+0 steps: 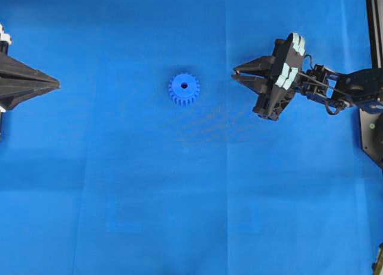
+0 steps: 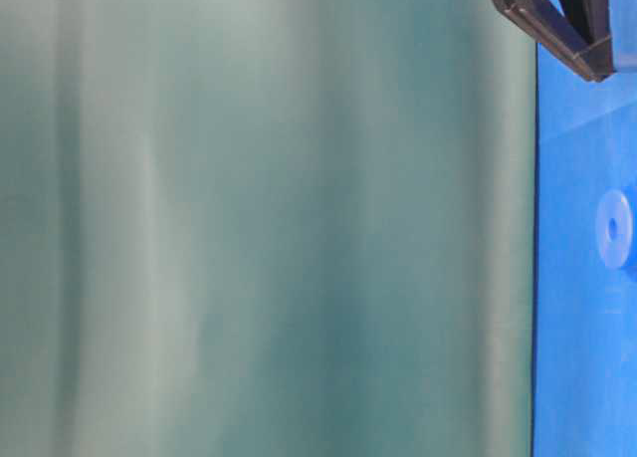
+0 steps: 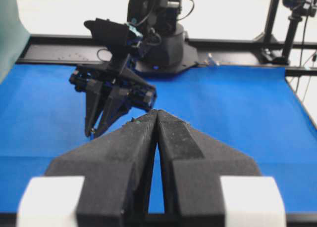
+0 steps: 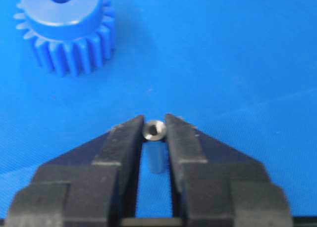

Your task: Insert the shaft placed at a random location into the center hole of the small gear at another random location.

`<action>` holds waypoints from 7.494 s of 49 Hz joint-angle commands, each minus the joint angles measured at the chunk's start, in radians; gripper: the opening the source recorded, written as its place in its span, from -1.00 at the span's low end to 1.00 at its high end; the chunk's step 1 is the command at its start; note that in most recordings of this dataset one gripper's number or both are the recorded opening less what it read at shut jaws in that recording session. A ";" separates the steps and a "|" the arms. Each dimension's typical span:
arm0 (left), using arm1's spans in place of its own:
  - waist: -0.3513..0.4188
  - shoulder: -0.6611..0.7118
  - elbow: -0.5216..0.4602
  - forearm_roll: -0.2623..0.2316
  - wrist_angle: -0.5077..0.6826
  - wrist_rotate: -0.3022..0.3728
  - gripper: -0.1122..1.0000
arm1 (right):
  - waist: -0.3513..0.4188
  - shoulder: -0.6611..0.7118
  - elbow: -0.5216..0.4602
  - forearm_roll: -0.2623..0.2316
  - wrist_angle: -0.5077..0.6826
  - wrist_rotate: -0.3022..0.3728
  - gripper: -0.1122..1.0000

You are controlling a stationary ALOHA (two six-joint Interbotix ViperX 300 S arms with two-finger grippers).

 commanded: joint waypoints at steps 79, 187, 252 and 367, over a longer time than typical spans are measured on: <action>0.000 -0.018 -0.009 0.002 0.021 -0.002 -0.80 | 0.063 -0.078 -0.331 -0.005 0.301 -0.011 -0.74; 0.000 -0.026 -0.009 0.002 0.037 -0.003 -0.80 | 0.077 0.132 -0.400 0.002 0.270 -0.008 -0.74; 0.000 -0.026 -0.009 0.000 0.038 -0.003 -0.80 | 0.078 -0.192 -0.397 -0.006 0.492 -0.037 0.74; 0.002 -0.026 -0.009 0.002 0.038 -0.003 -0.80 | 0.078 -0.368 -0.230 -0.003 0.549 -0.029 0.73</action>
